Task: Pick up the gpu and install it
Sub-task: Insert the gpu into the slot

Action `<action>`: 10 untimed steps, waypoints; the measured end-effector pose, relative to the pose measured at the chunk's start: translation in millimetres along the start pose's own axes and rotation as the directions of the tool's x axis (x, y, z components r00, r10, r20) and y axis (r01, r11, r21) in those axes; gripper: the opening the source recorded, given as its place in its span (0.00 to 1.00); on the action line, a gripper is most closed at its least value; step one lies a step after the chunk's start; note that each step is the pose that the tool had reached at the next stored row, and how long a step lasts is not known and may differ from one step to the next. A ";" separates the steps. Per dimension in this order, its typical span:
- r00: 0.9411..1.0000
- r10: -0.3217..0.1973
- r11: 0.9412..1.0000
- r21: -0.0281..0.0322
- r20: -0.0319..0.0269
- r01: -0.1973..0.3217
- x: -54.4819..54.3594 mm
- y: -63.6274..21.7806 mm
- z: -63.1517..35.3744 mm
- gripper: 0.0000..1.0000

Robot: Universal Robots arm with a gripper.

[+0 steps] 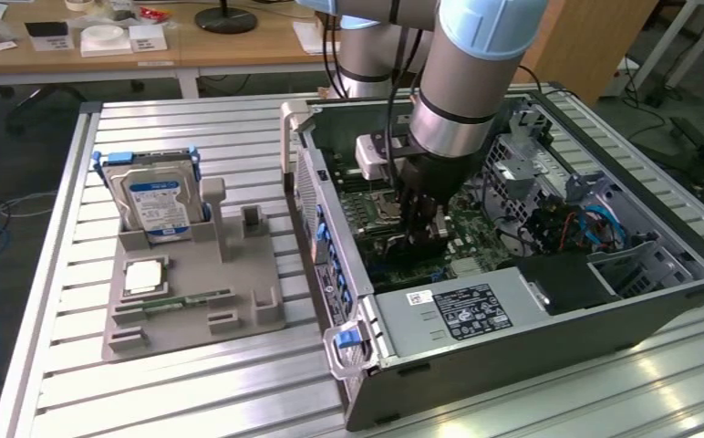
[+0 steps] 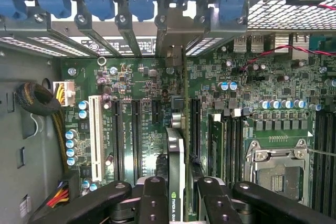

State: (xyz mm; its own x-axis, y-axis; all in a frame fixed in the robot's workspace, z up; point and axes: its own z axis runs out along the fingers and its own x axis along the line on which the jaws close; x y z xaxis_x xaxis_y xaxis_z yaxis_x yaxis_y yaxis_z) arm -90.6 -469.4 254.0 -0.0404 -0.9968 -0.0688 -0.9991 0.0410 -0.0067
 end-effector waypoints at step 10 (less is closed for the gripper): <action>1.000 0.000 1.000 0.001 0.000 0.000 1.0 1.7 2.7 0.26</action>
State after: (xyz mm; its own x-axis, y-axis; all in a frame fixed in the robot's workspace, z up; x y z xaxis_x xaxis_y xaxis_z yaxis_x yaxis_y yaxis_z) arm -92.3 -470.2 251.3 -0.0403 -0.9968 -0.0686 -0.9991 0.0409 -0.0079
